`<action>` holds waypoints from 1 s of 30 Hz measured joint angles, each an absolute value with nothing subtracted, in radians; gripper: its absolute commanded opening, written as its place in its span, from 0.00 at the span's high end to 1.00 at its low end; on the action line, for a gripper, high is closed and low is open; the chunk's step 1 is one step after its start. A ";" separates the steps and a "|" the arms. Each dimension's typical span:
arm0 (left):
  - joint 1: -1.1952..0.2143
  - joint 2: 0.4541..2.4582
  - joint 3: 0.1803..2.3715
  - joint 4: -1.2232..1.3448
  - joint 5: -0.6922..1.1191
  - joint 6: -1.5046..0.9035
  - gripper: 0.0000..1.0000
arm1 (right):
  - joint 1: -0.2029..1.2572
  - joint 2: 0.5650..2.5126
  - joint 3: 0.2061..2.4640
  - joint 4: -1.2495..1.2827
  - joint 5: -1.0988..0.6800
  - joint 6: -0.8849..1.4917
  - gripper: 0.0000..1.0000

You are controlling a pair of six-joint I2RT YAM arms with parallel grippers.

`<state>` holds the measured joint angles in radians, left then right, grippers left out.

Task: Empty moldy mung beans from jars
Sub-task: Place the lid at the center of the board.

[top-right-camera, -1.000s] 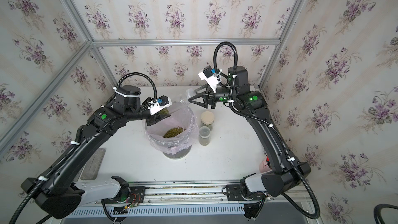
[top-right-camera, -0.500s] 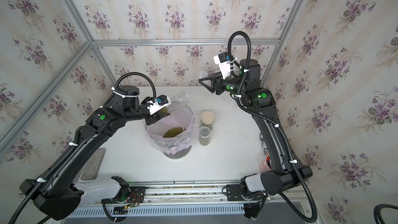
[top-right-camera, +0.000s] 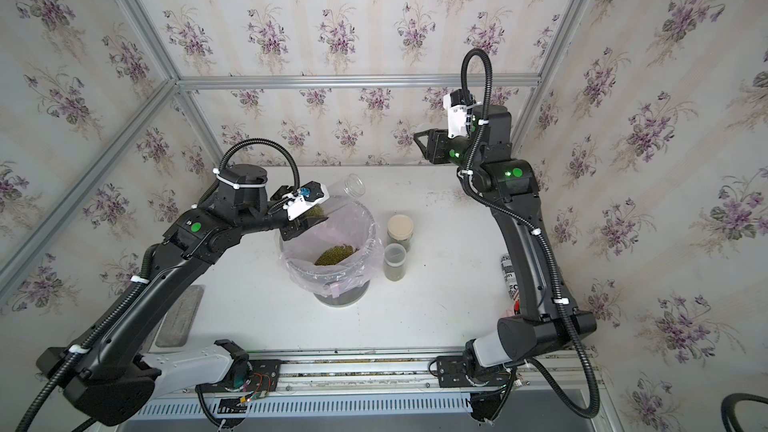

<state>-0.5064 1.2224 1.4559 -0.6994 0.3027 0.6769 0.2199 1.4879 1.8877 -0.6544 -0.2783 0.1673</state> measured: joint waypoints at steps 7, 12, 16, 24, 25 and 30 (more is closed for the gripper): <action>-0.506 1.218 1.457 -0.696 0.290 0.670 0.58 | 0.201 1.528 1.867 -0.685 -0.090 0.207 0.50; -0.509 1.218 1.457 -0.695 0.291 0.667 0.58 | 0.177 1.531 1.789 -0.680 -0.009 0.232 0.50; -0.509 1.218 1.457 -0.689 0.291 0.659 0.58 | 0.165 1.530 1.717 -0.655 0.042 0.241 0.50; -0.511 1.210 1.456 -0.688 0.290 0.649 0.58 | 0.133 1.526 1.543 -0.576 0.120 0.267 0.50; -0.511 1.211 1.456 -0.688 0.290 0.649 0.58 | 0.130 1.526 1.523 -0.566 0.122 0.269 0.50; -0.511 1.217 1.456 -0.688 0.291 0.646 0.58 | 0.123 1.528 1.424 -0.521 0.130 0.282 0.50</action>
